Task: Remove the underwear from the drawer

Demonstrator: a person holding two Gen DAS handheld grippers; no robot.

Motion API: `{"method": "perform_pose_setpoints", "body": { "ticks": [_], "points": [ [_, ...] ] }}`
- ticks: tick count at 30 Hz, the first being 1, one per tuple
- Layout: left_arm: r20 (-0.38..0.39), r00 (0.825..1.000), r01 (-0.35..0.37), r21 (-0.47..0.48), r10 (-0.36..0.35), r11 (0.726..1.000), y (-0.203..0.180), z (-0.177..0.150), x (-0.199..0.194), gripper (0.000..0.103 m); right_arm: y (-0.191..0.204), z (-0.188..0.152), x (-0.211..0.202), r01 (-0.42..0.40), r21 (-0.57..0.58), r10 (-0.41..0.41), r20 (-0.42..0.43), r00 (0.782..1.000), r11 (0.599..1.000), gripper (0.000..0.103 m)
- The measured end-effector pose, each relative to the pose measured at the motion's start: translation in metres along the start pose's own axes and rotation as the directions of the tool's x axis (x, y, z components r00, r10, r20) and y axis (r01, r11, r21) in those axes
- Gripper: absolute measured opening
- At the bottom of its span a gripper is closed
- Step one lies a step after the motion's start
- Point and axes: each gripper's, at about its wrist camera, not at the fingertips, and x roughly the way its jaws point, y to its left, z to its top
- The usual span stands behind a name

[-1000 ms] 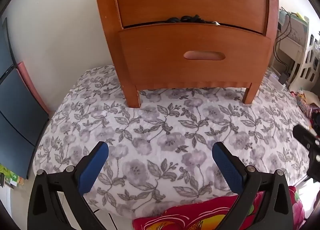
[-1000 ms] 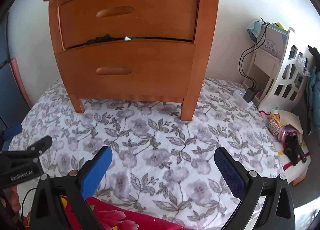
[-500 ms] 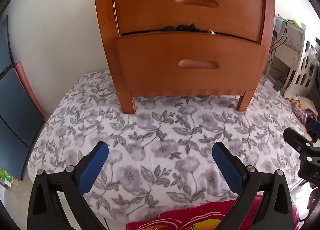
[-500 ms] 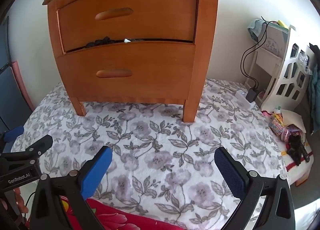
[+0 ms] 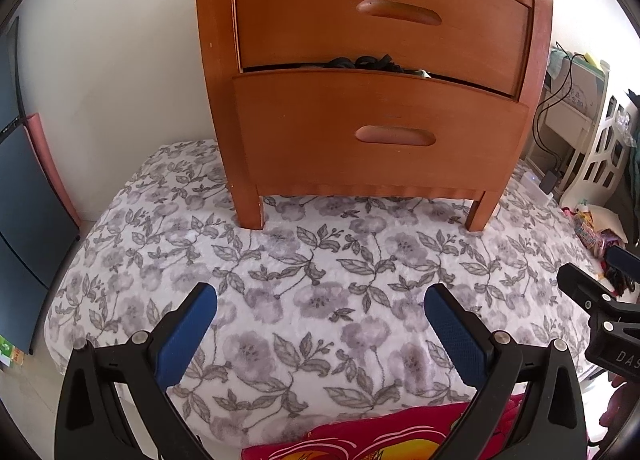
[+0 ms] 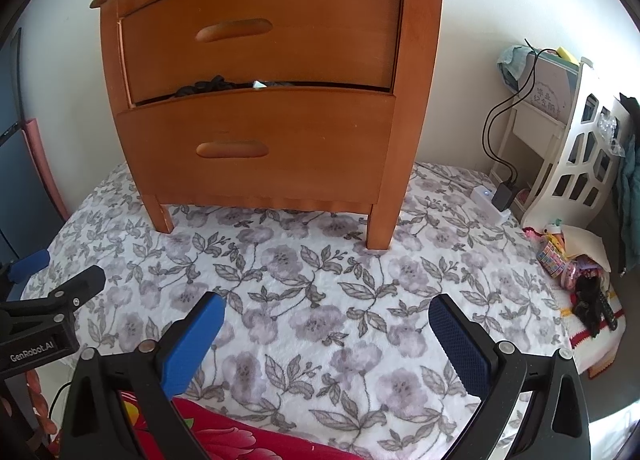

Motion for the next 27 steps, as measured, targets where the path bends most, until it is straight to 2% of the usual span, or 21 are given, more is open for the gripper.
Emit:
{"method": "perform_pose_setpoints", "body": {
  "ticks": [12,27],
  "points": [
    [0.001,1.000,0.003,-0.004,-0.003,1.000,-0.0008,-0.0021,-0.0015,0.103,0.0027,0.0050,-0.0053,-0.008,-0.007,0.008,0.007,1.000,1.000,0.103],
    [0.024,0.999,-0.036,0.006,0.036,0.999,0.0013,-0.0018,-0.0071,0.103,0.0057,0.0064,-0.0077,-0.011,-0.011,0.011,0.007,1.000,1.000,0.103]
  ]
}}
